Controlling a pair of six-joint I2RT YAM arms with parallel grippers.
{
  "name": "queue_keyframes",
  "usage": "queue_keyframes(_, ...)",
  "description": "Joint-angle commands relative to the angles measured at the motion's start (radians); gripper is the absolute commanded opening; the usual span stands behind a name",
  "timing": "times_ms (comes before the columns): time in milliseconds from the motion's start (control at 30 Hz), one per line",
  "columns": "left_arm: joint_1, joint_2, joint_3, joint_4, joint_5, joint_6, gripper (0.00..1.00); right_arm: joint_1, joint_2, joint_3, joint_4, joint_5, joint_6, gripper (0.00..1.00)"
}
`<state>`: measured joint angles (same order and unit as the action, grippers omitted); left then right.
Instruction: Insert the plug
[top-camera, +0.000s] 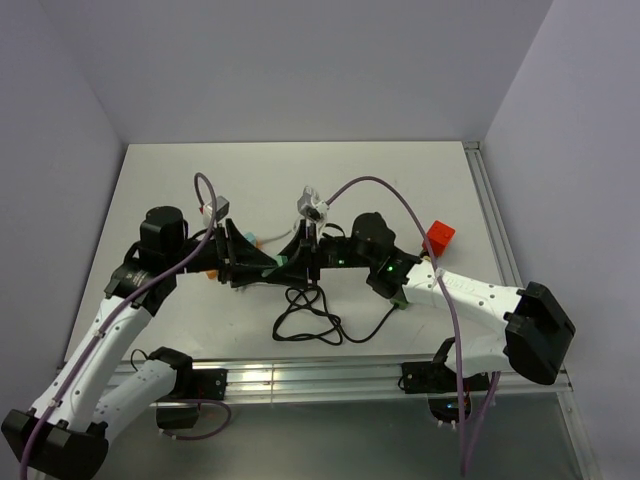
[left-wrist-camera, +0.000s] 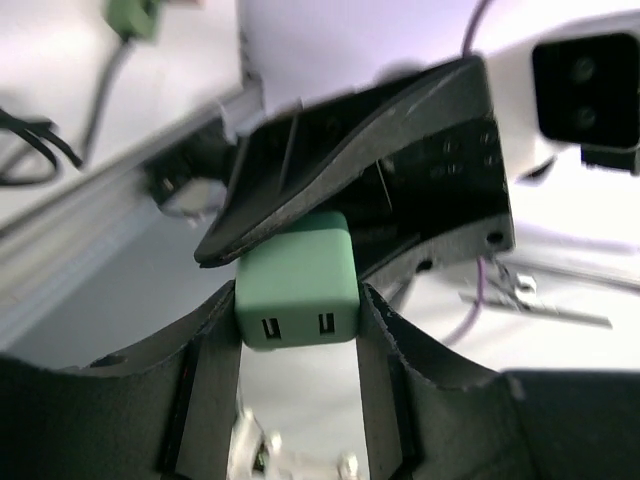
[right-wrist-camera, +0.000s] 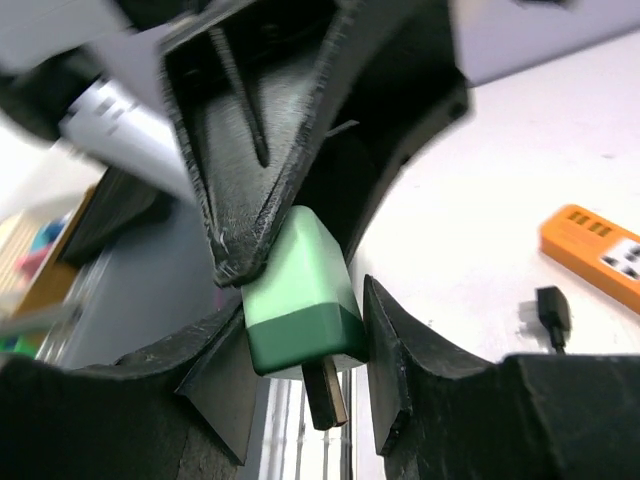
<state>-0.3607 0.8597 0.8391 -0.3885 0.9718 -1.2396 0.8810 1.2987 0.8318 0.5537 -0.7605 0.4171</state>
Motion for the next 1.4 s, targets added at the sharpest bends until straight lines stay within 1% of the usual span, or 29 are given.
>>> queue_keyframes(0, -0.038, 0.01, 0.038, -0.019, -0.191, 0.117, 0.0, 0.13, 0.019, 0.027, 0.085, 0.306, 0.117, 0.0)
queue_keyframes(100, -0.038, 0.013, 0.046, -0.052, -0.217, 0.144, 0.0, 0.157, 0.024, 0.047, 0.06, 0.375, 0.13, 0.0)
queue_keyframes(233, -0.038, 0.007, 0.058, -0.098, -0.254, 0.207, 0.0, 0.17, 0.017, 0.059, 0.023, 0.421, 0.108, 0.0)
queue_keyframes(267, -0.038, 0.007, 0.064, -0.111, -0.271, 0.224, 0.0, 0.168, 0.02, 0.078, -0.024, 0.429, 0.085, 0.05)
queue_keyframes(333, -0.038, 0.007, 0.077, -0.159, -0.307, 0.267, 0.0, 0.167, 0.024, 0.095, -0.069, 0.444, 0.072, 0.24)
queue_keyframes(367, -0.038, 0.007, 0.1, -0.182, -0.336, 0.285, 0.0, 0.164, 0.019, 0.096, -0.102, 0.448, 0.066, 0.49)
queue_keyframes(400, -0.038, 0.013, 0.118, -0.211, -0.408, 0.31, 0.0, 0.162, 0.001, 0.095, -0.118, 0.449, 0.06, 0.56)
queue_keyframes(433, -0.038, 0.019, 0.155, -0.281, -0.444, 0.356, 0.0, 0.159, -0.013, 0.09, -0.139, 0.476, 0.052, 0.66)
queue_keyframes(467, -0.038, 0.036, 0.173, -0.312, -0.482, 0.38, 0.0, 0.158, -0.031, 0.075, -0.191, 0.496, 0.039, 0.69)
queue_keyframes(500, -0.038, 0.044, 0.192, -0.35, -0.577, 0.4, 0.0, 0.156, -0.065, 0.07, -0.224, 0.524, 0.034, 0.72)
queue_keyframes(533, -0.038, 0.051, 0.222, -0.381, -0.623, 0.435, 0.0, 0.153, -0.082, 0.069, -0.265, 0.58, 0.031, 0.75)
queue_keyframes(567, -0.037, 0.056, 0.232, -0.427, -0.675, 0.445, 0.0, 0.144, -0.099, 0.064, -0.347, 0.613, 0.025, 0.76)
queue_keyframes(600, -0.037, 0.055, 0.235, -0.438, -0.712, 0.46, 0.0, 0.136, -0.134, 0.063, -0.388, 0.639, 0.025, 0.76)
queue_keyframes(633, -0.034, 0.053, 0.235, -0.444, -0.787, 0.463, 0.0, 0.13, -0.151, 0.059, -0.426, 0.697, 0.023, 0.76)
queue_keyframes(667, -0.031, 0.045, 0.232, -0.454, -0.83, 0.463, 0.0, 0.124, -0.17, 0.062, -0.502, 0.725, 0.028, 0.76)
queue_keyframes(700, -0.027, 0.042, 0.229, -0.455, -0.873, 0.462, 0.0, 0.112, -0.2, 0.063, -0.538, 0.749, 0.034, 0.76)
queue_keyframes(733, -0.027, 0.039, 0.218, -0.454, -0.954, 0.466, 0.0, 0.104, -0.217, 0.061, -0.569, 0.759, 0.044, 0.75)
queue_keyframes(767, -0.027, 0.036, 0.21, -0.452, -0.972, 0.465, 0.0, 0.098, -0.232, 0.055, -0.615, 0.797, 0.061, 0.75)
queue_keyframes(800, -0.027, 0.035, 0.206, -0.464, -1.042, 0.465, 0.0, 0.087, -0.263, 0.05, -0.633, 0.809, 0.069, 0.75)
queue_keyframes(867, -0.027, 0.041, 0.174, -0.463, -1.134, 0.448, 0.0, 0.085, -0.314, 0.024, -0.662, 0.82, 0.084, 0.74)
queue_keyframes(967, -0.026, 0.073, 0.158, -0.473, -1.205, 0.419, 0.0, 0.084, -0.357, -0.011, -0.676, 0.813, 0.086, 0.73)
queue_keyframes(1067, -0.026, 0.117, 0.157, -0.504, -1.243, 0.384, 0.0, 0.084, -0.407, -0.04, -0.687, 0.829, 0.08, 0.73)
queue_keyframes(1233, -0.026, 0.108, 0.146, -0.503, -1.297, 0.341, 0.0, 0.084, -0.438, -0.069, -0.69, 0.843, 0.06, 0.72)
queue_keyframes(1367, -0.024, 0.127, 0.144, -0.503, -1.322, 0.344, 0.0, 0.084, -0.463, -0.102, -0.675, 0.837, 0.057, 0.72)
